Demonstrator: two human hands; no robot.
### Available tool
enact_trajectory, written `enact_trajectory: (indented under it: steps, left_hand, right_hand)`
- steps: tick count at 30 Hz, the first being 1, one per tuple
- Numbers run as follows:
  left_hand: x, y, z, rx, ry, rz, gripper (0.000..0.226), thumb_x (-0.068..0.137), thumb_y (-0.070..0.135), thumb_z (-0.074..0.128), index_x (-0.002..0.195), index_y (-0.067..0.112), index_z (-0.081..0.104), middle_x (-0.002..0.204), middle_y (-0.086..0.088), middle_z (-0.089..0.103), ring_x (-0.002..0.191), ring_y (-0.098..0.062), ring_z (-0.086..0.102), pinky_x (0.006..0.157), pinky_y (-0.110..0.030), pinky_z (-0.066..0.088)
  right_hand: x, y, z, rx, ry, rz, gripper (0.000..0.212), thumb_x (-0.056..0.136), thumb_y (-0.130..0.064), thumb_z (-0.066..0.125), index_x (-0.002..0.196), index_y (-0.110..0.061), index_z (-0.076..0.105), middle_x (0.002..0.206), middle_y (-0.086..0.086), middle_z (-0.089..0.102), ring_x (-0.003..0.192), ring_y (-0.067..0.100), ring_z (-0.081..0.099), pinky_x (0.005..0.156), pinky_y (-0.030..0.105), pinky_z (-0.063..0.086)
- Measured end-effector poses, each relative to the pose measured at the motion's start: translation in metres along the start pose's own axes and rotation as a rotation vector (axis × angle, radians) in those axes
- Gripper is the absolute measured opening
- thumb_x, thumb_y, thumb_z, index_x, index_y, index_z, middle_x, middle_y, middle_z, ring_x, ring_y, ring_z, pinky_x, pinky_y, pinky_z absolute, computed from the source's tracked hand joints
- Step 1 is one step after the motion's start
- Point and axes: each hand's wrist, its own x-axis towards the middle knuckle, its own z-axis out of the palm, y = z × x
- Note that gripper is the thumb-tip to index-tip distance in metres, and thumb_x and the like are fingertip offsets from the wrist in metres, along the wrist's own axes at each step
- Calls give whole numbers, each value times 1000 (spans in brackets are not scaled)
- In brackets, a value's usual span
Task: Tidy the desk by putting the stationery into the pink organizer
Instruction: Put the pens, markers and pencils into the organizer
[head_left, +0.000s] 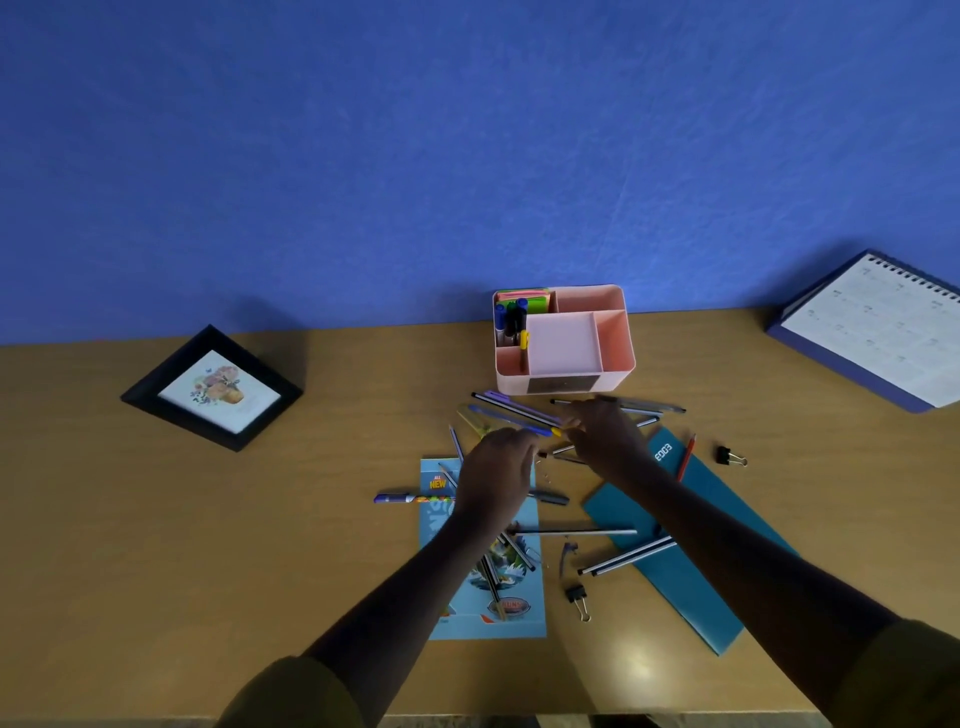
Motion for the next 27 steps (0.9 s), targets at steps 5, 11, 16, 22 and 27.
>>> enact_trajectory:
  steps: [5, 11, 16, 22, 27]
  left_hand:
    - [-50, 2, 9, -46, -54, 25, 23, 102, 42, 63, 103, 23, 74, 96, 5, 69, 91, -10, 62, 71, -26, 52]
    - [-74, 20, 42, -6, -145, 92, 11, 93, 35, 77, 97, 24, 77, 98, 7, 68, 90, -11, 65, 71, -19, 41]
    - [-43, 10, 43, 113, -118, 90, 26, 87, 21, 86, 111, 18, 79, 109, 1, 71, 101, -20, 65, 77, -34, 58]
    - [-25, 5, 47, 271, -293, 177, 26, 91, 19, 80, 117, 14, 78, 115, -3, 71, 113, -26, 62, 89, -42, 56]
    - [-22, 7, 46, 268, -249, 238, 20, 96, 21, 75, 115, 15, 76, 114, -3, 70, 113, -24, 61, 88, -41, 54]
  right_hand:
    - [-12, -9, -18, 29, 31, -57, 15, 98, -24, 71, 111, -26, 77, 108, -6, 80, 92, 9, 74, 75, 38, 65]
    - [-30, -12, -33, -17, 113, -165, 12, 98, -14, 71, 106, -19, 78, 105, -1, 78, 91, 16, 73, 72, 39, 61]
    - [-41, -2, -38, 22, 141, -153, 15, 96, -9, 74, 110, -12, 78, 109, 3, 77, 96, 20, 73, 78, 41, 61]
    - [-42, 4, -39, 23, 168, -148, 16, 98, -11, 72, 111, -16, 79, 111, -1, 78, 96, 13, 72, 78, 36, 62]
    - [-39, -3, -37, -28, 165, -168, 17, 97, -9, 72, 112, -14, 79, 112, 1, 78, 99, 16, 72, 78, 36, 61]
